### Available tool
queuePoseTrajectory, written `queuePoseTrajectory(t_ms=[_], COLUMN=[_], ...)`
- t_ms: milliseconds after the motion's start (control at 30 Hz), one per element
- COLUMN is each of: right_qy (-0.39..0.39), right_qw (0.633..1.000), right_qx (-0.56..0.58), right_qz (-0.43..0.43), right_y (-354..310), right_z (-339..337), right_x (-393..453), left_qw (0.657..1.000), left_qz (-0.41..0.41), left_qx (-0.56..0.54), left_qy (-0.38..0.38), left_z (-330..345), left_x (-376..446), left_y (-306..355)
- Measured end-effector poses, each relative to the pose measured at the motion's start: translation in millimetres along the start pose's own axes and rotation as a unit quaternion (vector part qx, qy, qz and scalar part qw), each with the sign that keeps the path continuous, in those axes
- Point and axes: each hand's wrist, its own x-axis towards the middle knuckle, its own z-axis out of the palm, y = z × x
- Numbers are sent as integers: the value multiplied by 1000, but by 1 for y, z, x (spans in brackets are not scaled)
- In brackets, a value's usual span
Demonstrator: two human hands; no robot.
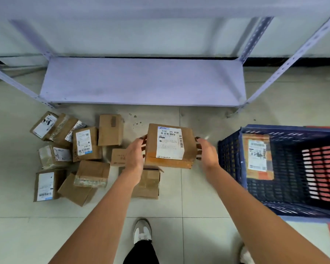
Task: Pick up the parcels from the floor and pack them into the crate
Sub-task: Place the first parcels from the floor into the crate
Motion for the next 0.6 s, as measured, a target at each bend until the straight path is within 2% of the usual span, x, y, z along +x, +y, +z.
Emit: queuePoseTrajectory(t_ms=[100, 300, 467, 600], right_qy=[0, 6, 48, 57], right_qw=[999, 998, 998, 997], right_qx=[35, 16, -9, -41], right_qz=[-17, -66, -43, 17], right_y=[-14, -20, -1, 37], right_z=[-63, -213, -331, -385], right_x=[-9, -23, -34, -27], left_qw=[999, 997, 998, 992], left_qz=[33, 54, 3, -35], left_qx=[-17, -34, -9, 59], left_qy=[-19, -38, -61, -101], left_z=[54, 169, 260, 306], left_x=[-42, -132, -195, -220], left_y=[11, 4, -33, -77])
